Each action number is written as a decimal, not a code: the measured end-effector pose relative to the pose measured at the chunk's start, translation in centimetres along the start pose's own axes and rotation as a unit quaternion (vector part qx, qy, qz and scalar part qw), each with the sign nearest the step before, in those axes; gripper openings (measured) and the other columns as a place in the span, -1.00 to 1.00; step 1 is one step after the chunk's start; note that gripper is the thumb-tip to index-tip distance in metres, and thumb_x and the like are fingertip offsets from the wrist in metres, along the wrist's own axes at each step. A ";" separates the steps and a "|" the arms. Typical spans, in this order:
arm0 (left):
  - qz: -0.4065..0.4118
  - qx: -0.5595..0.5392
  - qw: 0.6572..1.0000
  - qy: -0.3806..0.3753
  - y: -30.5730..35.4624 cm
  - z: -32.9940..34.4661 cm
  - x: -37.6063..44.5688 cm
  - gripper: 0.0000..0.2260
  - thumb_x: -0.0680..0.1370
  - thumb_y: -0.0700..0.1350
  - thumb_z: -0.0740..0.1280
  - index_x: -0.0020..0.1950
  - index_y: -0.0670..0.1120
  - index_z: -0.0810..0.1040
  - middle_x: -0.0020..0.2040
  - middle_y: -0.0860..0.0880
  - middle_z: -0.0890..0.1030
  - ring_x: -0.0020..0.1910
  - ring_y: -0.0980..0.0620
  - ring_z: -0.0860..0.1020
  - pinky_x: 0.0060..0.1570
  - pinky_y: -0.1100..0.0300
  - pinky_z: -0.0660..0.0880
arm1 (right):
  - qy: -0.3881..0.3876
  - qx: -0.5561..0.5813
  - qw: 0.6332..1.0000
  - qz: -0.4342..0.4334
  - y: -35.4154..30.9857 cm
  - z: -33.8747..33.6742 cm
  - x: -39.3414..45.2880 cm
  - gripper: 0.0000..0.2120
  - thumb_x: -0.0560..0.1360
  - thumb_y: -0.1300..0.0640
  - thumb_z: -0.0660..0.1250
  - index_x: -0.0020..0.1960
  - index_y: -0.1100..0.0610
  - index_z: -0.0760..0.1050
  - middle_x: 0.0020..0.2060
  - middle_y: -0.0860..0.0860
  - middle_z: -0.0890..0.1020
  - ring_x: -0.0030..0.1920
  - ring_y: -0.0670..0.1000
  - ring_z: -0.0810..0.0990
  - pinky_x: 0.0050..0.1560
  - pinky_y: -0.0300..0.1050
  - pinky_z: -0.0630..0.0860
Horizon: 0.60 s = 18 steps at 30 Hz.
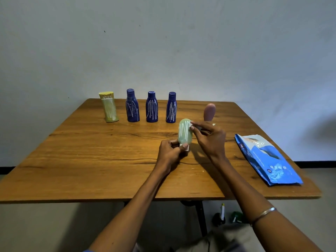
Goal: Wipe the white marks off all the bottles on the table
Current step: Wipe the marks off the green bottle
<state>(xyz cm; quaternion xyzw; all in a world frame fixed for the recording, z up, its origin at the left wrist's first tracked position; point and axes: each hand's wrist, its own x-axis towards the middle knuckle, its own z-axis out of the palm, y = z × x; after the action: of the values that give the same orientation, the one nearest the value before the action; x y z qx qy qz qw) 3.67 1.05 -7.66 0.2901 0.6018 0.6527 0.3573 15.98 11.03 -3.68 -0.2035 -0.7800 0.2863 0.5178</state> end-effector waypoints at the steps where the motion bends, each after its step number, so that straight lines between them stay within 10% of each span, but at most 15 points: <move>1: 0.001 -0.003 1.000 0.001 0.0 0.0 0.0 -0.69 0.53 -0.29 0.47 0.27 -0.29 0.62 0.03 -0.19 0.73 0.02 -0.16 0.71 0.04 -0.05 0.66 | 0.001 -0.002 1.000 -0.001 -0.2 0.2 0.6 -0.76 0.52 0.20 0.50 0.19 0.18 0.67 0.09 0.02 0.72 0.07 -0.12 0.71 0.01 -0.19 0.68; 18: 0.023 -0.011 1.000 0.005 -0.2 0.0 0.2 -0.69 0.54 -0.26 0.47 0.28 -0.23 0.63 0.06 -0.19 0.73 0.04 -0.13 0.71 0.02 -0.04 0.67 | -0.050 -0.061 0.997 -0.004 -0.2 -0.6 -2.2 -0.76 0.49 0.25 0.50 0.16 0.15 0.69 0.08 0.06 0.73 0.07 -0.10 0.70 0.04 -0.25 0.66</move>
<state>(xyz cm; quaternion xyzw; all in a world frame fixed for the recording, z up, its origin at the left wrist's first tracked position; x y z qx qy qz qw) 3.57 1.15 -7.87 0.2969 0.5893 0.6689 0.3422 17.37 9.66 -4.92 -0.2171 -0.8217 0.2463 0.4658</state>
